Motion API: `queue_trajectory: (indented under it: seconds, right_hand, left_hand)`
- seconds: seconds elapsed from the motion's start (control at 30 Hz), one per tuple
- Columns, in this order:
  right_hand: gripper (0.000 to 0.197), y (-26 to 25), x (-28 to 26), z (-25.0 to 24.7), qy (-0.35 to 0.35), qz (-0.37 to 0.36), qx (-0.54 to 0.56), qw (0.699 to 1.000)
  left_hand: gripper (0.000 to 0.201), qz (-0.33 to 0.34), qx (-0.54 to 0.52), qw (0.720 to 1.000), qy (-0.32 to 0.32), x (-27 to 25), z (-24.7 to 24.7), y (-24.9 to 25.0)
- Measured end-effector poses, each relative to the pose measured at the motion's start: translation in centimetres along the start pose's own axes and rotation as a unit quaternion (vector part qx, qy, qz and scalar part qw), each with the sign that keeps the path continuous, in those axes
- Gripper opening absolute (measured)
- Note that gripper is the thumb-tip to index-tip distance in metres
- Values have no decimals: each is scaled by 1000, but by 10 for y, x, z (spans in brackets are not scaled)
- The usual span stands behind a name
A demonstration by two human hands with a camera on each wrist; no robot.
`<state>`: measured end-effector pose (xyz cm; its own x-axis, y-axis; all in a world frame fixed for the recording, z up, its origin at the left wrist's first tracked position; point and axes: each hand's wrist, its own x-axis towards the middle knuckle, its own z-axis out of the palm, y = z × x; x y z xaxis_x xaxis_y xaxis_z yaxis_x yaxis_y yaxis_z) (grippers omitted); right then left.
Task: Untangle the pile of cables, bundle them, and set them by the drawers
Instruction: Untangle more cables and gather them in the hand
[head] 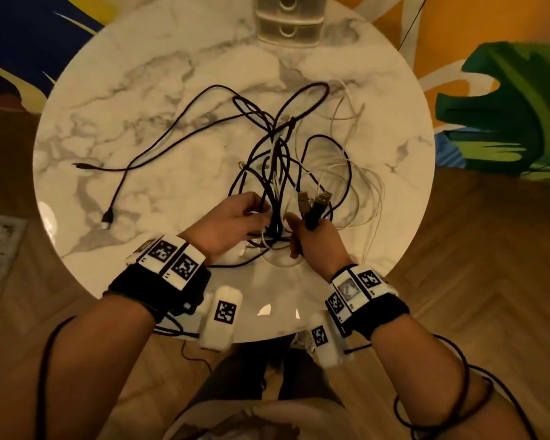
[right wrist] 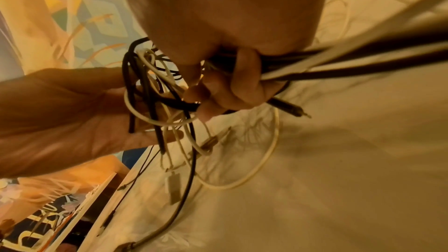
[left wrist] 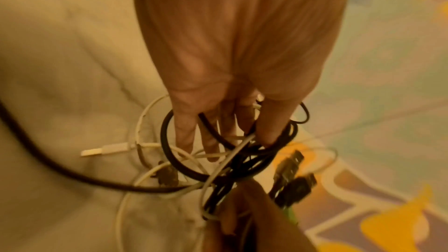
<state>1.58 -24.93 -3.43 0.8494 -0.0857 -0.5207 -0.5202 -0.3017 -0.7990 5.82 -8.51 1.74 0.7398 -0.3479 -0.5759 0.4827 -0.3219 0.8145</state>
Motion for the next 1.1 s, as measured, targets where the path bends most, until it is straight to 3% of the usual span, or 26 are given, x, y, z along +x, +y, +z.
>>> queue_trajectory:
  seconds: [0.1, 0.23, 0.33, 0.43, 0.57, 0.6, 0.63, 0.67, 0.7, 0.77, 0.83, 0.9, 0.97, 1.1]
  right_hand:
    - [58, 5, 6, 7, -3, -2, -25, 1000]
    - [55, 8, 13, 16, 15, 6, -40, 999]
    - [55, 4, 18, 19, 17, 21, -66, 997]
    - [53, 3, 22, 21, 9, 37, -67, 997]
    - [46, 3, 25, 24, 5, 51, -47, 998]
    - [46, 3, 25, 23, 6, 47, -49, 998]
    - [46, 3, 24, 23, 8, 39, -51, 998]
    - [45, 4, 22, 22, 10, 32, -54, 998]
    - [44, 4, 21, 22, 11, 27, -58, 998]
    - [44, 5, 20, 22, 13, 21, -60, 998]
    - [43, 5, 20, 24, 13, 25, -52, 998]
    - [39, 4, 21, 25, 16, 35, -40, 998]
    - [36, 2, 20, 25, 19, 44, -30, 998]
    - [37, 2, 19, 26, 21, 44, -47, 998]
  left_hand:
    - [8, 34, 226, 973, 26, -2, -3, 2]
    - [11, 82, 468, 875, 89, -7, 4, 17]
    - [18, 78, 583, 794, 152, -12, 20, 21]
    - [24, 68, 604, 764, 216, -17, 24, 23]
    - [18, 46, 536, 794, 283, -21, 16, 18]
    - [16, 33, 478, 825, 300, -20, 14, 15]
    - [13, 14, 380, 872, 307, -18, 11, 13]
    - [9, -7, 251, 919, 304, -16, 8, 11]
    - [10, -33, 122, 947, 294, -16, 5, 11]
    - [14, -84, -79, 956, 271, -18, 0, 14]
    - [13, -119, -154, 954, 230, -20, -5, 18]
    - [6, -148, -117, 963, 193, -22, -7, 19]
    - [7, -147, 6, 971, 188, -21, -10, 13]
    - [27, -87, 245, 942, 210, -19, -11, 11]
